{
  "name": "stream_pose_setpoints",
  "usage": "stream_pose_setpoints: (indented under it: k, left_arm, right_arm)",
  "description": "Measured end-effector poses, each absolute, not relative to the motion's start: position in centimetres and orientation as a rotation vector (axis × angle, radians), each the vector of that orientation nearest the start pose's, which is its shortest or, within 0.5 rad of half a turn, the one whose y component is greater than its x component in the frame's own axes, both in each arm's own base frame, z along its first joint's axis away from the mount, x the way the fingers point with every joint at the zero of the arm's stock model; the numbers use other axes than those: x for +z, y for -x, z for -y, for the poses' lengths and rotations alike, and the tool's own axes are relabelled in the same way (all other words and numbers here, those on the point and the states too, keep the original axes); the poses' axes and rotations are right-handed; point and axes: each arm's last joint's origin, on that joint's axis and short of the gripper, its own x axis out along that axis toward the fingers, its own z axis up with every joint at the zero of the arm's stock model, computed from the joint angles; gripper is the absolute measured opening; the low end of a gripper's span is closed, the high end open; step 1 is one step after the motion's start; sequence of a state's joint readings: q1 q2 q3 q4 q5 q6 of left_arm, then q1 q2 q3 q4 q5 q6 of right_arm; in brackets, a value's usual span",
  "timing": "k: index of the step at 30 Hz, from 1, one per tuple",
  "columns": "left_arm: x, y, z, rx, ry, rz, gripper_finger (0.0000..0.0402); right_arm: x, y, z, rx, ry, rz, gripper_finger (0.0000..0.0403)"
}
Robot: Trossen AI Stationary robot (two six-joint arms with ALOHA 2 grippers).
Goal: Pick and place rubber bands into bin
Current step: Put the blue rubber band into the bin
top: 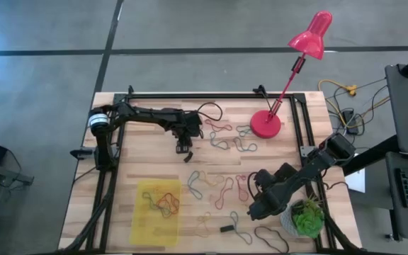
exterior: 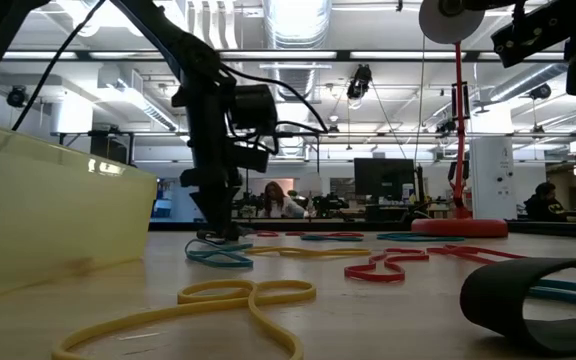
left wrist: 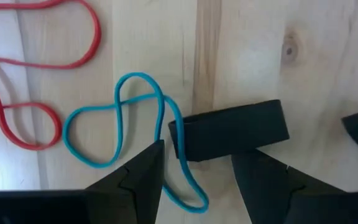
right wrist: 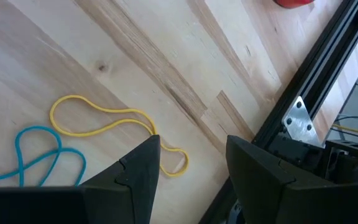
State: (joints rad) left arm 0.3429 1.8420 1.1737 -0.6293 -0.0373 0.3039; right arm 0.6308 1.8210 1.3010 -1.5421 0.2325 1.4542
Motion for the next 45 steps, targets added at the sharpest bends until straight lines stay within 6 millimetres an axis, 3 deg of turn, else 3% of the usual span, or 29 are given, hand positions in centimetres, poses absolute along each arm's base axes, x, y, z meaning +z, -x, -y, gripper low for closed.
stream_pose_setpoints:
  k: [14,31,45]
  left_arm:
    - [17.6,-31.9,-11.7,0.106,-0.096,-1.326,0.0171]
    - [16.9,-31.6,-12.2,0.115,-0.088,-1.316,0.0169]
    - [15.1,-31.8,-12.4,0.111,-0.081,-1.374,0.0076]
  right_arm:
    - [20.5,-23.2,-16.1,-1.018,-0.154,-1.497,0.0171]
    - [20.5,-23.2,-16.1,-1.02,-0.157,-1.492,0.0171]
    - [20.5,-23.2,-16.1,-1.018,-0.154,-1.493,0.0171]
